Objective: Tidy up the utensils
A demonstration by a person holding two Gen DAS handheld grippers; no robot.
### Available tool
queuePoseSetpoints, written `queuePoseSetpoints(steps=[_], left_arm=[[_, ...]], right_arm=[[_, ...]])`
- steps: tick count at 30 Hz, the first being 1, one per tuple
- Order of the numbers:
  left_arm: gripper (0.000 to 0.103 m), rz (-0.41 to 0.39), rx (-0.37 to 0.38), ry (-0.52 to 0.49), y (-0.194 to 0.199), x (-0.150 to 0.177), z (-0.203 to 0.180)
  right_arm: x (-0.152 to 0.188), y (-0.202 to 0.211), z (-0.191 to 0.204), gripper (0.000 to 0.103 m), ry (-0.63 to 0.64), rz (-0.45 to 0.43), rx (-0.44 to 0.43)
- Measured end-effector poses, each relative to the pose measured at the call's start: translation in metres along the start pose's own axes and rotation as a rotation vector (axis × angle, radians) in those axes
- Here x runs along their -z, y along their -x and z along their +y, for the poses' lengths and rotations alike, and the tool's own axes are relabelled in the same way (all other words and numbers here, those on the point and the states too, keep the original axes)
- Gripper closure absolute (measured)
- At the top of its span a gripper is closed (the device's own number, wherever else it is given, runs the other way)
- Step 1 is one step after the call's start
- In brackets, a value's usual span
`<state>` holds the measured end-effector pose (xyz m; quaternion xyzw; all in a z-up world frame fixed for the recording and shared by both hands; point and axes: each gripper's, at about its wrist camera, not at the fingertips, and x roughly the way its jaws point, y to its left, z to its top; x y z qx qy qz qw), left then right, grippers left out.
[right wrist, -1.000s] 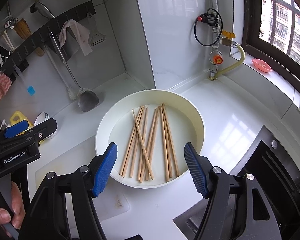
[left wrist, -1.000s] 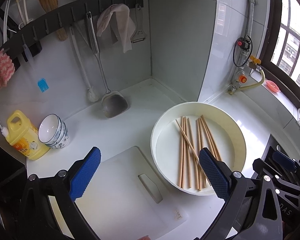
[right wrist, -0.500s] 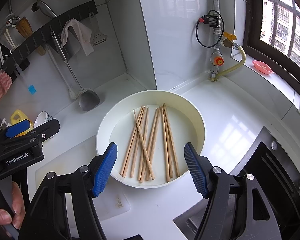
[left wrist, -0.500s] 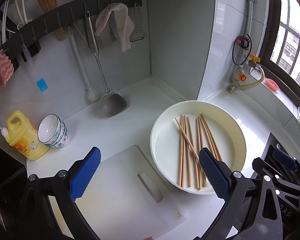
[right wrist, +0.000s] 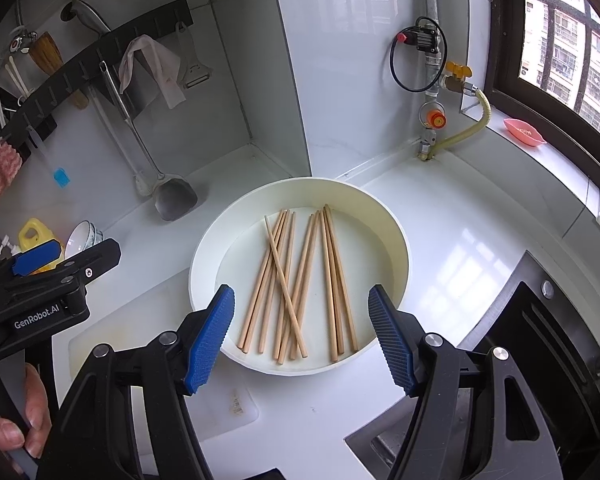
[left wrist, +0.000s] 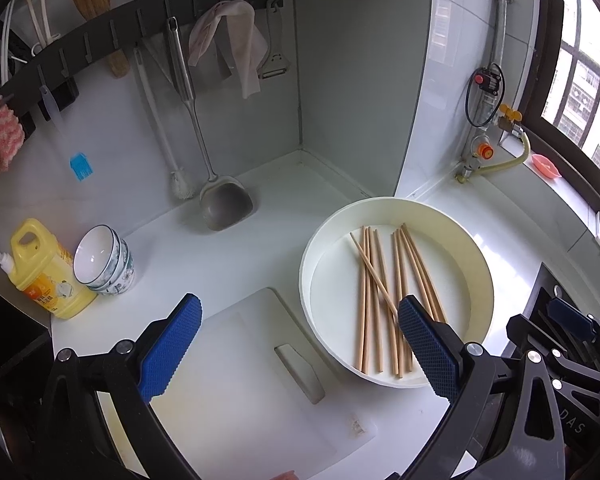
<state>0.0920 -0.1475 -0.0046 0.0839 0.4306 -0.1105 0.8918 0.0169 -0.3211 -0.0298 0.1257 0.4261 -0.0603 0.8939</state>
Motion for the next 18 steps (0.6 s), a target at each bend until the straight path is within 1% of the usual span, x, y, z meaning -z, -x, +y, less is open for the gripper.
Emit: queuePoseSetpoints(steps=[18], left_arm=[[0.006,0.002,-0.017,0.01,-0.0052,-0.0025,0.0048]], right_arm=[[-0.0045,-0.0093,0.0051,0.037,0.027,0.006,-0.007]])
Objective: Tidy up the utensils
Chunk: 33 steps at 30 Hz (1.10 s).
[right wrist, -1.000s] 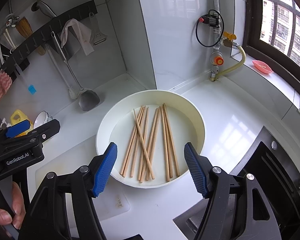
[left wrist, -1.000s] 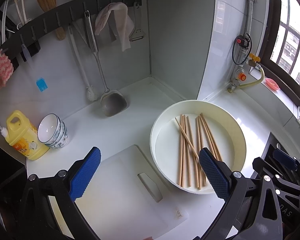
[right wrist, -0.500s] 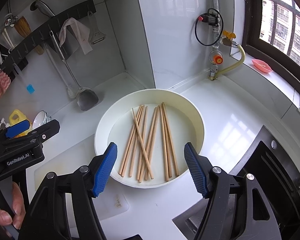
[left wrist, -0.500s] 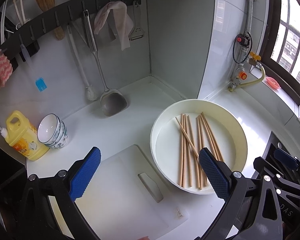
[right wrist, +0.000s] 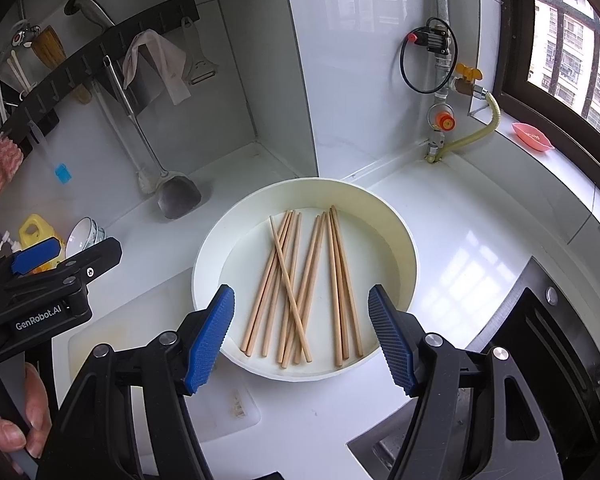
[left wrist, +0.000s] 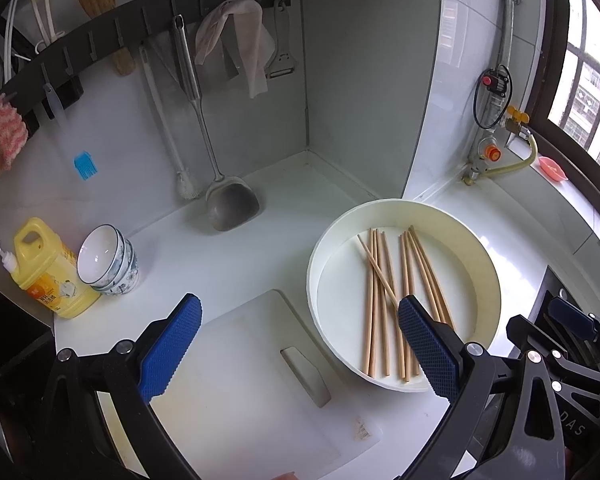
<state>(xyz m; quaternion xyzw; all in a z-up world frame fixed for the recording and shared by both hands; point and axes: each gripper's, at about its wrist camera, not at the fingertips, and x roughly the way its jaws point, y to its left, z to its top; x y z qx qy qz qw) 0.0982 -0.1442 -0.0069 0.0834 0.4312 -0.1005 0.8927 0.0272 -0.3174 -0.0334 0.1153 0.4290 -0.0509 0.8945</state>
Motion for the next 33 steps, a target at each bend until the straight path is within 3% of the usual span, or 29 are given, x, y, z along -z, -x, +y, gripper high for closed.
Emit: queuePoseSetpoints(steps=[26,33], left_arm=[[0.006,-0.016,0.033,0.026,0.0012,0.0008,0.0024],[0.006,0.034,0.015,0.01,-0.006,0.0009,-0.0021]], right_arm=[[-0.0005,-0.0034,0.0013,0.037,0.006,0.004,-0.011],[0.0008,-0.0027,0.0012,0.037,0.007,0.0,-0.015]])
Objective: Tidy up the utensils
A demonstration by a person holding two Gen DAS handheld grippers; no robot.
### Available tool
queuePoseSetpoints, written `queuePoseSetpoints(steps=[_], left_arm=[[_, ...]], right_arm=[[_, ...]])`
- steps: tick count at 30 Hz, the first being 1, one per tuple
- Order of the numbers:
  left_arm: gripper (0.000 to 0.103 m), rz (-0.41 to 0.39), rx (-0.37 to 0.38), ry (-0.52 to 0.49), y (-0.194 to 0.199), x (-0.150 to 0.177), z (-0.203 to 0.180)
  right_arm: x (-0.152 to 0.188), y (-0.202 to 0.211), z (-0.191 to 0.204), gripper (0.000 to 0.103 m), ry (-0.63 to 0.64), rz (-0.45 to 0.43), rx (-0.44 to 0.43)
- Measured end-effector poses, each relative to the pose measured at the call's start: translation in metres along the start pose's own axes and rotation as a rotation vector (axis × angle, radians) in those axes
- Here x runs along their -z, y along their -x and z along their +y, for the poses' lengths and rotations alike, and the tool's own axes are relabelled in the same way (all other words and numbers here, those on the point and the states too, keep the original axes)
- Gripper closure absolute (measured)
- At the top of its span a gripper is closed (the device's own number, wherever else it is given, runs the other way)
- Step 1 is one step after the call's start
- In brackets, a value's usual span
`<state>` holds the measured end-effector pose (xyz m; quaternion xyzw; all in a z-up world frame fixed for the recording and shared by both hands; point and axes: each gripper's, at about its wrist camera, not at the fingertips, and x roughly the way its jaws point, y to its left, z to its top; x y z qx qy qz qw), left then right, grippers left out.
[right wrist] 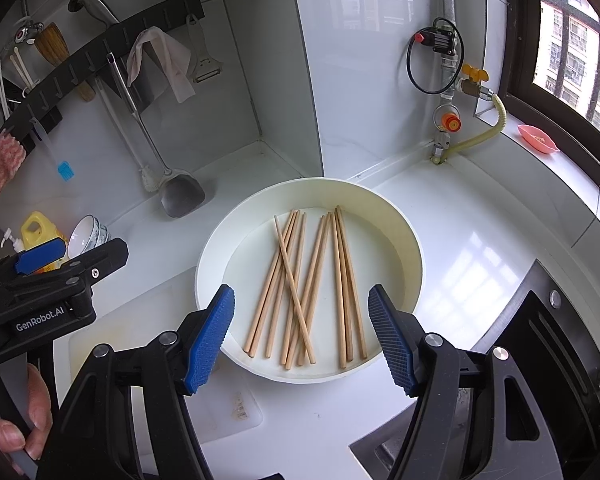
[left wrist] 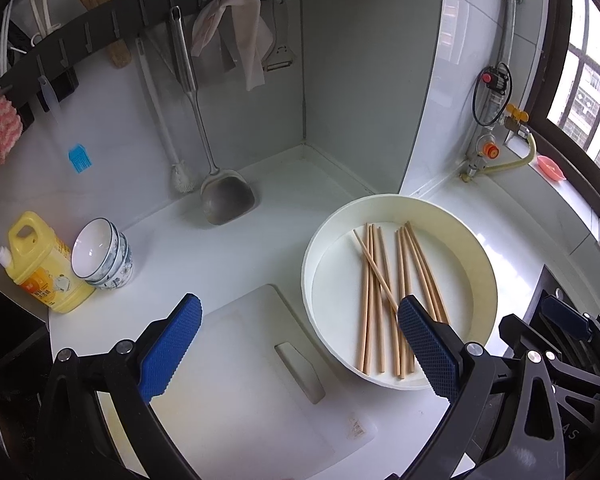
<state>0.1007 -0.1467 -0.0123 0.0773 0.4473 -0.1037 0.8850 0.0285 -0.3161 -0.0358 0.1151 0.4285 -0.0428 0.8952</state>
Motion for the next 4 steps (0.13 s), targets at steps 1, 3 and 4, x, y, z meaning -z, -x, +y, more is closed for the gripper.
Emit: queuePoseSetpoints(steps=[1,3,4], left_arm=[[0.006,0.01,-0.002,-0.001,-0.0019,0.0004,0.0],[0.006,0.018,-0.005,0.003,-0.0038,0.0008,0.0011],[0.006,0.018,-0.003,0.008,-0.0035,0.0011,0.0018]], right_arm=[[0.0,0.0001,0.0,0.037,0.0,0.0,-0.001],[0.0001,0.0001,0.0001,0.037,0.0,-0.001,0.0],[0.0001,0.0001,0.0001,0.037,0.0,0.0,-0.001]])
